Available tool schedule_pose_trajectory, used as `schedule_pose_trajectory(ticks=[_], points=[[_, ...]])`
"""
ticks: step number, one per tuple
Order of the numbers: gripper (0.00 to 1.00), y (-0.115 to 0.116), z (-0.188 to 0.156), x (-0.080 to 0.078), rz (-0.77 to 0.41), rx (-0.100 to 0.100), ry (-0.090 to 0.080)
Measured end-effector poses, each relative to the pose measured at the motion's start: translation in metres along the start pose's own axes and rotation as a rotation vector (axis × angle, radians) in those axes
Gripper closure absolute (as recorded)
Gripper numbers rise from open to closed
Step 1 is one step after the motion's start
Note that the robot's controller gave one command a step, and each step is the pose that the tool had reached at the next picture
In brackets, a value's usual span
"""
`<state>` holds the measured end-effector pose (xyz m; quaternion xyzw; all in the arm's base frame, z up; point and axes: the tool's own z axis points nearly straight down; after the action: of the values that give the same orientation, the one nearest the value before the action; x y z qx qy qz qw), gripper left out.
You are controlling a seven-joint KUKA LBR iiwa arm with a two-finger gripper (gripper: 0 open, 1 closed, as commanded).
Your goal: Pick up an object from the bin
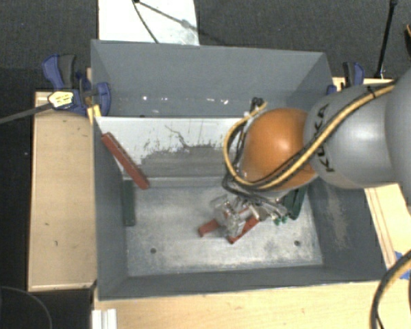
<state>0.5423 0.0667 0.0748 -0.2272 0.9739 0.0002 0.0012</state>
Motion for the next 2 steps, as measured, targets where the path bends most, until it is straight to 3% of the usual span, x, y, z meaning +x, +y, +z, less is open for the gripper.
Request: schedule_pose_trajectory(ticks=[1,2], points=[[0.00,0.0004,0.0006,0.0000,0.005,-0.001,0.001],[1.00,0.0005,0.0008,0.0002,0.010,-0.001,0.002]])
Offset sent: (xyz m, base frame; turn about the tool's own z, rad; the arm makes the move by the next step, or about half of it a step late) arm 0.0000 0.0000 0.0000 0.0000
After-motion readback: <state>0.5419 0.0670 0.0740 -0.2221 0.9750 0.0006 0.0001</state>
